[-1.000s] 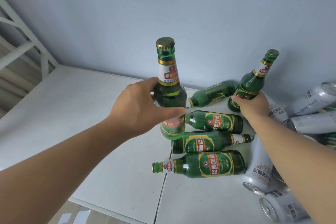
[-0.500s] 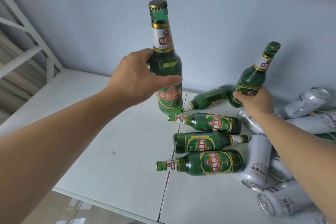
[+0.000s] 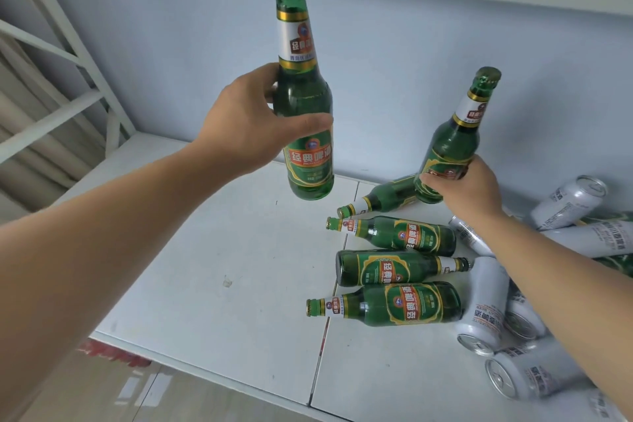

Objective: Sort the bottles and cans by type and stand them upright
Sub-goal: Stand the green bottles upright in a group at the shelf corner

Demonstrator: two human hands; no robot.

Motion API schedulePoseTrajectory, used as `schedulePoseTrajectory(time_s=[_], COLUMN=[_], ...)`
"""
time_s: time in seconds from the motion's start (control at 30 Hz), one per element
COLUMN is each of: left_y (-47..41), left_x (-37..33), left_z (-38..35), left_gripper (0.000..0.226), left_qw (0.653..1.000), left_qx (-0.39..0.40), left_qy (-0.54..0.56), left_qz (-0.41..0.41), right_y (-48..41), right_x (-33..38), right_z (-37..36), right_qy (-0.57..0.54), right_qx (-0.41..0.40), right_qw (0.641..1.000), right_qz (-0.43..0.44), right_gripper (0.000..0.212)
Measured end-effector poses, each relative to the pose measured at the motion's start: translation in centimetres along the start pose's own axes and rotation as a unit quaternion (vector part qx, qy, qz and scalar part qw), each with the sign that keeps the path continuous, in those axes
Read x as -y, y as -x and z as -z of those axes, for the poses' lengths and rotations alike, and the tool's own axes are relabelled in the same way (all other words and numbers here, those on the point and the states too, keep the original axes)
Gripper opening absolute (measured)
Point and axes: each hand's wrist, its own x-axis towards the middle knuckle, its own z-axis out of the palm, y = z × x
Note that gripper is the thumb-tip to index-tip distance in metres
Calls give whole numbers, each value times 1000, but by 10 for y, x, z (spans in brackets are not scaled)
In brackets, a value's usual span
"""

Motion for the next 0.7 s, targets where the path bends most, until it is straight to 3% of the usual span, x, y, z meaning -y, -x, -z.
schedulePoseTrajectory(time_s=[0.37, 0.7], left_y=[13, 25], left_x=[31, 109], left_z=[67, 169], left_gripper=[46, 45], left_qw=[1000, 1000], left_qx=[-15, 10], left_qy=[15, -6], left_qz=[6, 14], right_y=[44, 127], right_x=[80, 170], right_z=[-48, -143], right_qy=[1, -51], right_qx=[76, 104], right_qw=[995, 992], right_qz=[72, 50], right_gripper=[56, 51])
